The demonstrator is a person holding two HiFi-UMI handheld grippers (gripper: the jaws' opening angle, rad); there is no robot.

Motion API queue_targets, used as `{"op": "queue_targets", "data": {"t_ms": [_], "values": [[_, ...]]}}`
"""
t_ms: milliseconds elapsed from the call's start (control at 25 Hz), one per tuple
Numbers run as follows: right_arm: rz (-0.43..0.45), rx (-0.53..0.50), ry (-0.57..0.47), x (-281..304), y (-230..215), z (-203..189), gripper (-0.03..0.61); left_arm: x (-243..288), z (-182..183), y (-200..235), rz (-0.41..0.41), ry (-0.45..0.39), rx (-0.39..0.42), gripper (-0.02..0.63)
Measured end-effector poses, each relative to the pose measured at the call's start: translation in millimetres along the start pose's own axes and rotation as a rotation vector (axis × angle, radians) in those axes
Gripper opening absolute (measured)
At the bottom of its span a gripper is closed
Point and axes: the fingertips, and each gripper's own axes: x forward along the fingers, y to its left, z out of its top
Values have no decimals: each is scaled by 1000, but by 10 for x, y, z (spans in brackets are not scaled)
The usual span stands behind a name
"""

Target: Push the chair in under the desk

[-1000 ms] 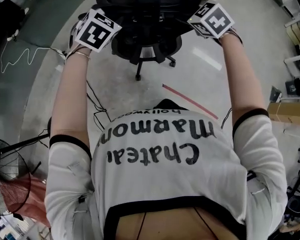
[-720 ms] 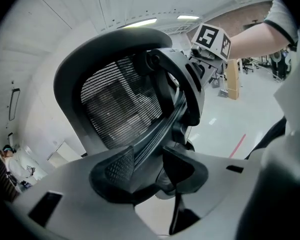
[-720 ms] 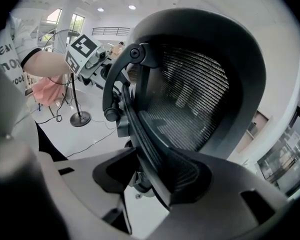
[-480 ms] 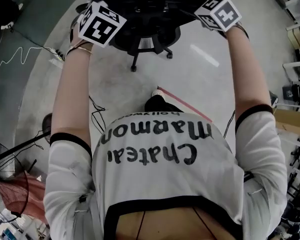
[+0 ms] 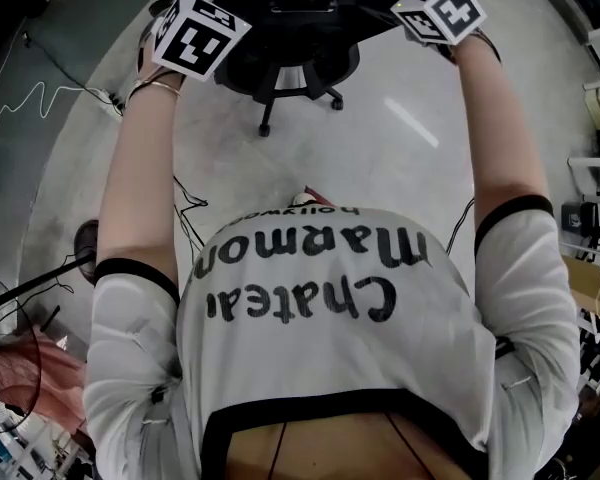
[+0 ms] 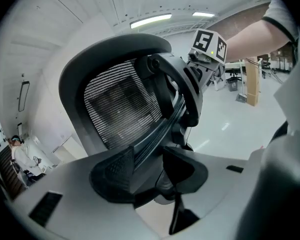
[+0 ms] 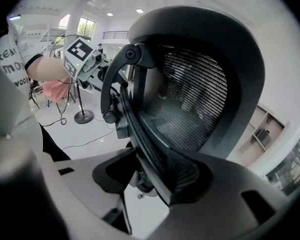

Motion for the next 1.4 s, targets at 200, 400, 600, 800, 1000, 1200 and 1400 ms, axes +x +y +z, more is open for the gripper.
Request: {"op": "queue_targets", "data": {"t_ms": [200,400,600,800,1000,1200,1400], "values": [[6,-27,-13,134,-328,26,211,203,128,159,55,-22,-12,172],[-21,-43,-27,202,-570,90,215,333,178,265,55,-20,-45,172],[-29,-44,-38,321,-700,115,217,465,175,371,62,-36,-51,173],[-3,-50,-37,607,-825,295,215,607,77,689,64,-45,-9,172],[-8,-35,-28,821,-1083,483,216,807,68,1027,33,-52,-4,172],[-32,-2,-16,999,-1253,610,216,990,47,1321,-30,-66,4,172],[-83,37,-10,1176,-1345,827,216,1138,-24,1690,-62,-97,28,175]]}}
